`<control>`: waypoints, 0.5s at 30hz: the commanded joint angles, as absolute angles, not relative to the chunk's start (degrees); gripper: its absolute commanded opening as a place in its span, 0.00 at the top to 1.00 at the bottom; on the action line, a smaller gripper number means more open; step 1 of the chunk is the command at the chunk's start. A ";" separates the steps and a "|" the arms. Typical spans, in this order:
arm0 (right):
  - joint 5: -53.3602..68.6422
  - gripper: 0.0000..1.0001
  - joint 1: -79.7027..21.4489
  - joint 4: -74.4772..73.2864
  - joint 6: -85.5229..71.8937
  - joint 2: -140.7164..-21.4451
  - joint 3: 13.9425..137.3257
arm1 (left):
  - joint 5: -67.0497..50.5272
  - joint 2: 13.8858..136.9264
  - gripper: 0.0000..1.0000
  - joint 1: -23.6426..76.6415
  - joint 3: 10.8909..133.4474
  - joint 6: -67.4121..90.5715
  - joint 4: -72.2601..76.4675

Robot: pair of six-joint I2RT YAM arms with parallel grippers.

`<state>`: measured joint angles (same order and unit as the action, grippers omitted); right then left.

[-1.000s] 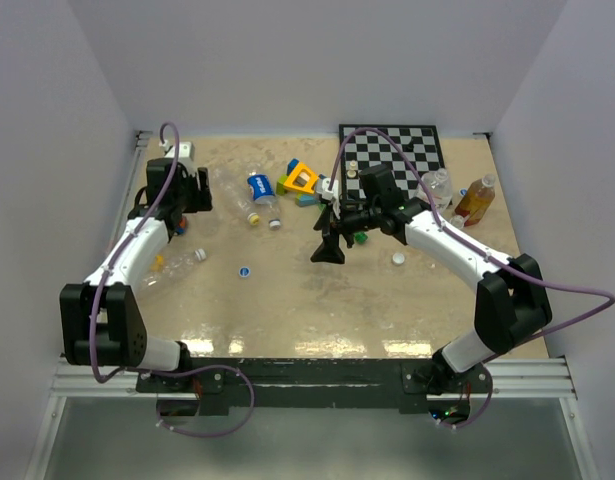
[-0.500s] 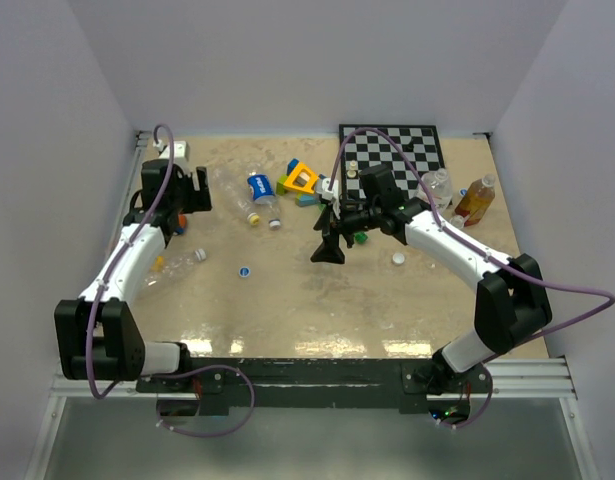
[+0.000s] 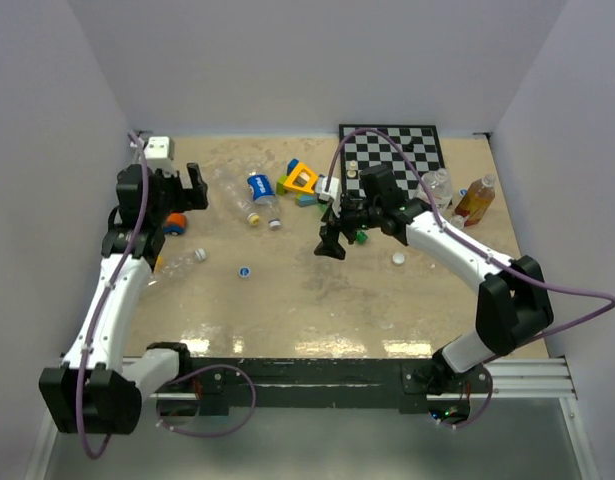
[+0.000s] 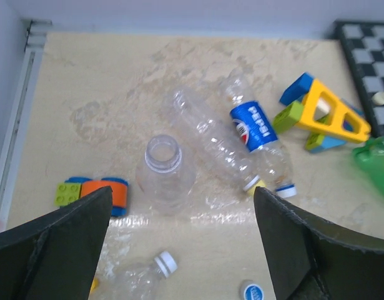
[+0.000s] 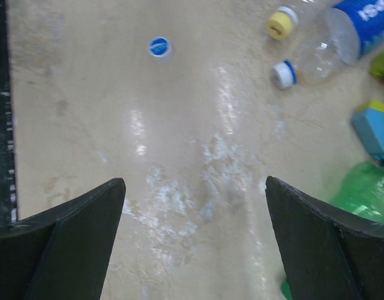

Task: Unscrew the bottle caps
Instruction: Place the plastic bottle at the center of the board, then pick up the plastic bottle at the center of the board.

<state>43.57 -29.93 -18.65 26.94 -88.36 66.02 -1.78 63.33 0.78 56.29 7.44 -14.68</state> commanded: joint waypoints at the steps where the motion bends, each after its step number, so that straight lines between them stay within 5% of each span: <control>1: 25.27 0.02 -29.88 -11.45 26.38 -82.71 65.39 | -8.51 54.95 0.00 0.44 52.22 9.05 -12.40; 5: 14.16 0.02 -29.79 -9.83 18.98 -83.84 68.28 | -16.06 48.18 0.00 0.61 46.86 9.32 -8.71; 9: 17.05 0.17 -29.79 -24.24 22.06 -96.29 80.92 | -24.15 41.85 0.00 1.14 40.88 9.84 -3.97; 15: 9.33 0.04 -29.79 -22.32 19.60 -102.12 81.65 | -26.63 36.22 0.00 2.72 31.74 11.24 1.30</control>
